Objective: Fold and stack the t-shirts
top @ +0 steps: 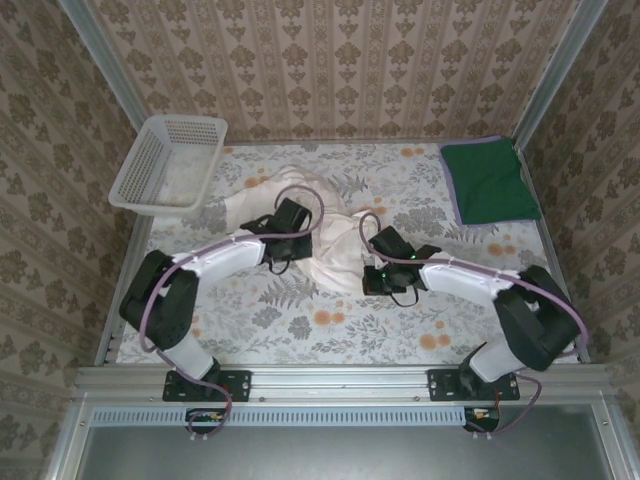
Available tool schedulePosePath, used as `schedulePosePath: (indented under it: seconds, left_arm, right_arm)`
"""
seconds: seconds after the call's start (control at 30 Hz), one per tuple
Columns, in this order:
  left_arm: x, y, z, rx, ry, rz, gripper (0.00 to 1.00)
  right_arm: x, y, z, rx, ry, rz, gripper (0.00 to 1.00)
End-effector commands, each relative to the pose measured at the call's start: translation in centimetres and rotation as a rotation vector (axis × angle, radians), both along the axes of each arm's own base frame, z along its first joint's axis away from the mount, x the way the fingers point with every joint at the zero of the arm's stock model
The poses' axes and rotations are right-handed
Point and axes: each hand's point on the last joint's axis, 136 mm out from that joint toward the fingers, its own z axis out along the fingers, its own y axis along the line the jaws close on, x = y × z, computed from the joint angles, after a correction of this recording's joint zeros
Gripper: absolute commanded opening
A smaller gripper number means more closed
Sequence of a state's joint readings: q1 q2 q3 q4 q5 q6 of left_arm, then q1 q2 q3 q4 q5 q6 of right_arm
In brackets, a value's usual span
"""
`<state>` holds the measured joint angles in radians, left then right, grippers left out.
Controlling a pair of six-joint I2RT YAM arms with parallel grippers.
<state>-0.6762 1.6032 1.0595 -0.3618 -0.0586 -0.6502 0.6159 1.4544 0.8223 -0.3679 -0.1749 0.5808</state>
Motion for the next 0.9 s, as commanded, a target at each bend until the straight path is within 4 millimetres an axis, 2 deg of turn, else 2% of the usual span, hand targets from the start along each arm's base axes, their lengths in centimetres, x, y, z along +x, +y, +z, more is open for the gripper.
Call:
schedulePosePath:
  seconds: [0.0, 0.07, 0.17, 0.23, 0.27, 0.33, 0.4, 0.43, 0.5, 0.57, 0.63, 0.73, 0.8, 0.87]
  left_arm:
    - [1.9, 0.3, 12.7, -0.019, -0.294, -0.035, 0.0]
    - [1.4, 0.4, 20.0, -0.055, -0.455, -0.056, 0.0]
    - [-1.1, 0.2, 29.4, -0.104, -0.696, -0.12, 0.0]
    - [-3.0, 0.1, 33.4, -0.14, -0.807, -0.155, 0.0]
    - [-3.8, 0.1, 34.9, -0.163, -0.844, -0.171, 0.01]
    - [-4.6, 0.0, 36.0, -0.188, -0.858, -0.19, 0.07]
    - [-4.6, -0.5, 35.7, -0.186, -0.836, -0.213, 0.18]
    - [-4.4, -1.0, 34.9, -0.176, -0.814, -0.223, 0.27]
    - [-3.7, -1.7, 33.1, -0.137, -0.768, -0.233, 0.37]
    - [-2.5, -1.1, 30.9, -0.053, -0.72, -0.178, 0.62]
    - [-1.3, 0.6, 28.4, 0.023, -0.668, -0.107, 0.71]
    - [-0.5, 3.2, 22.6, 0.048, -0.507, -0.027, 0.74]
    - [-1.1, 4.4, 18.2, 0.044, -0.395, -0.008, 0.73]
    - [-2.6, 5.3, 13.4, 0.044, -0.276, -0.004, 0.72]
  right_arm:
    - [3.2, 0.9, 12.4, 0.102, -0.31, 0.017, 0.0]
    - [3.6, 0.5, 19.3, 0.157, -0.462, 0.01, 0.0]
    - [2.8, -0.3, 27.5, 0.254, -0.644, 0.0, 0.0]
    - [1.8, -0.9, 31.0, 0.305, -0.733, 0.002, 0.0]
    - [1.3, -1.2, 32.2, 0.322, -0.763, 0.007, 0.0]
    - [0.7, -1.7, 33.5, 0.332, -0.8, 0.006, 0.0]
    - [0.5, -2.1, 33.6, 0.319, -0.812, 0.007, 0.0]
    - [0.7, -2.5, 33.3, 0.296, -0.811, -0.008, 0.0]
    - [1.2, -3.6, 32.4, 0.231, -0.804, -0.049, 0.0]
    - [1.9, -5.5, 31.1, 0.137, -0.788, -0.119, 0.0]
    - [2.6, -7.0, 29.9, 0.077, -0.768, -0.168, 0.0]
    - [3.8, -9.4, 27.5, 0.027, -0.701, -0.244, 0.0]
    - [4.4, -10.8, 26.1, 0.027, -0.656, -0.288, 0.0]
    - [4.8, -12.1, 25.0, 0.012, -0.629, -0.328, 0.0]
